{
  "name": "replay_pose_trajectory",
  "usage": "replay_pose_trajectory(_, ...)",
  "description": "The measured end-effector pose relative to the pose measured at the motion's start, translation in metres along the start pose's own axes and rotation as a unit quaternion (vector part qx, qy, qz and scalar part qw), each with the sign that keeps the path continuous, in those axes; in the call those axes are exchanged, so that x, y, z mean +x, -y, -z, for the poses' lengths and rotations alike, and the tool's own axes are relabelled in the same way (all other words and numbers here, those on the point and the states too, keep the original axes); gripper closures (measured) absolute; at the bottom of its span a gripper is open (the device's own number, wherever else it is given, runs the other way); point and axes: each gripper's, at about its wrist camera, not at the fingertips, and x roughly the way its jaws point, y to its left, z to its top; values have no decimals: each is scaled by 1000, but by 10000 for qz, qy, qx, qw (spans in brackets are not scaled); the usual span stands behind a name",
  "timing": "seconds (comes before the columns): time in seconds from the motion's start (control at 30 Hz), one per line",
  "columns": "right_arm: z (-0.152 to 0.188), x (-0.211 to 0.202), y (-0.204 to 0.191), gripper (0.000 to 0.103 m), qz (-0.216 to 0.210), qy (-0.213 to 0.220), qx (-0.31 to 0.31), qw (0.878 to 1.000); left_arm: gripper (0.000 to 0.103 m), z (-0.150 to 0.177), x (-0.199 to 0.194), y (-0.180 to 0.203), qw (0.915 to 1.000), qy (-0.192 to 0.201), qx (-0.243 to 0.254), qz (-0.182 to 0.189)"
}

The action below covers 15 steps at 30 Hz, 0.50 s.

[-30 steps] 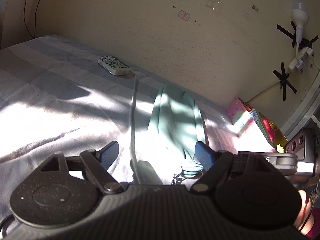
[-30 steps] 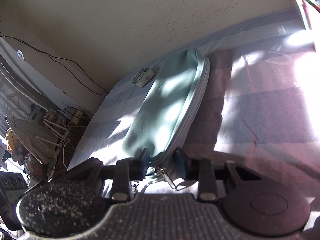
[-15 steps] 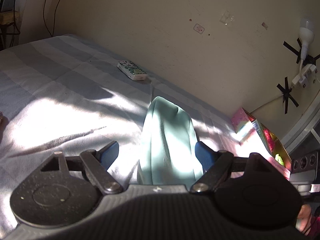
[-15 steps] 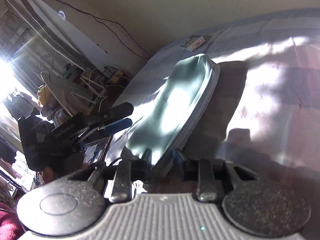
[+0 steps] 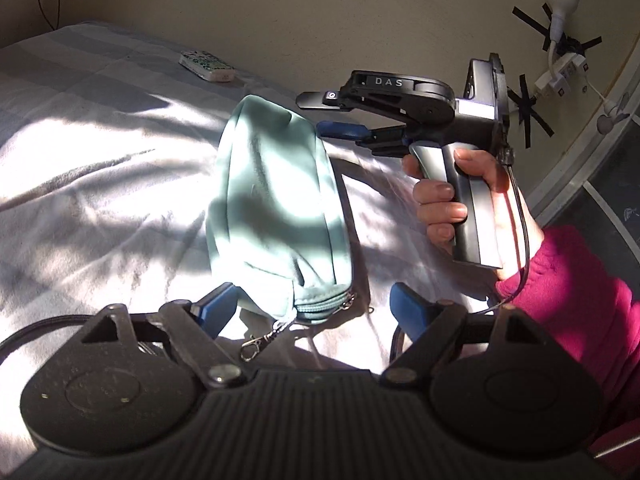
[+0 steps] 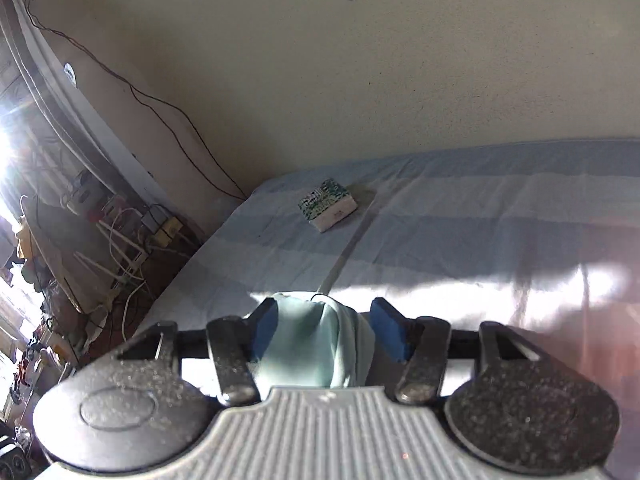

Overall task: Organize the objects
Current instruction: 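Lift the teal zip pouch off the bed with the right gripper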

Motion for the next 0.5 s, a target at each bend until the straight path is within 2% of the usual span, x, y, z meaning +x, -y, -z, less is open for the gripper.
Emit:
replay_pose_trajectory(0.03,1,10,-3,50,22,-160,-72,9998,18,0,1,-1,10000,24,-19,-37)
replay_pose_trajectory(0.1,6,17,-10,50,120,-186,-303,9993,18,-2,3,-2,9999,68,-49,-116)
replay_pose_trajectory(0.17,10,14,-14,64,312,-227,-562,9977,19,-3,6,-7,9997,59,-145,-195)
replay_pose_trajectory(0.2,11,13,-13,78,423,-267,-570,9971,19,-4,8,-9,9996,68,-185,-214)
replay_pose_trajectory(0.23,11,10,-8,82,423,-328,-478,9974,19,-6,8,-10,9995,79,-200,-218)
replay_pose_trajectory(0.37,23,-7,0,88,314,-464,-288,9980,23,-15,14,-13,9989,140,-234,-376)
replay_pose_trajectory(0.5,52,-31,-5,89,163,-535,-346,9978,24,-25,22,-15,9986,163,-222,-458)
